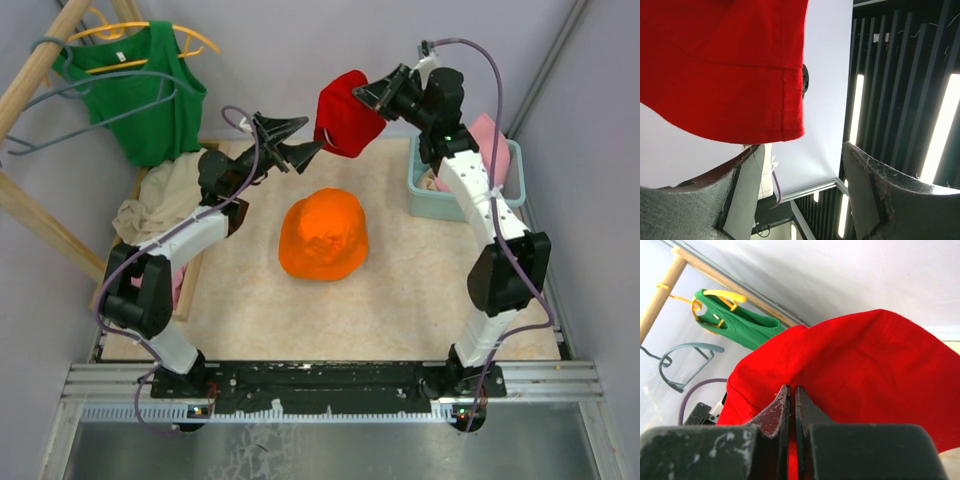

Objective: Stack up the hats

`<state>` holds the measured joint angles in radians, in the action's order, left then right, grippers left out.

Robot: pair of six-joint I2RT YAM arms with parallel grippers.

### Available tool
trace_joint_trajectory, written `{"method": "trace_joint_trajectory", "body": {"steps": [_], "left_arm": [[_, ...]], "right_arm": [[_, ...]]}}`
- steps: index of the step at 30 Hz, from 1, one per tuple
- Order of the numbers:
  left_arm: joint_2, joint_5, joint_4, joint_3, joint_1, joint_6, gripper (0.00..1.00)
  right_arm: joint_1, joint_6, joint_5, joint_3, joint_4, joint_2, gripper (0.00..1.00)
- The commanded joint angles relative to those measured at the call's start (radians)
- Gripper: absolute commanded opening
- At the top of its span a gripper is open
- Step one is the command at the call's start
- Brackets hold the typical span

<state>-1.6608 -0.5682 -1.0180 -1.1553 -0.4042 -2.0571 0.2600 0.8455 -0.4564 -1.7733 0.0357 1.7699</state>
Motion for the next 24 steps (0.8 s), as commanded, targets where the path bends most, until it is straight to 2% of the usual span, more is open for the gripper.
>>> {"method": "trace_joint_trajectory", "body": {"steps": [1,16,23,24], "left_arm": [[-0.012,0.009,-0.053,-0.015,-0.008,-0.013,0.70],[-0.034,0.012,-0.047,0.053,-0.007,0.042,0.67],[-0.061,0.014,-0.037,0.031,-0.010,0.059,0.50],[-0.063,0.013,-0.034,0.027,-0.010,0.063,0.45]], "right_arm": [[0.014,-0.017,-0.006,0.014,0.102,-0.077,0.00],[0.018,-0.029,-0.056,0.123,0.163,-0.188,0.00],[0.018,-0.029,-0.076,0.170,0.180,-0.225,0.00],[0.017,-0.032,-0.079,0.174,0.179,-0.231,0.00]]}}
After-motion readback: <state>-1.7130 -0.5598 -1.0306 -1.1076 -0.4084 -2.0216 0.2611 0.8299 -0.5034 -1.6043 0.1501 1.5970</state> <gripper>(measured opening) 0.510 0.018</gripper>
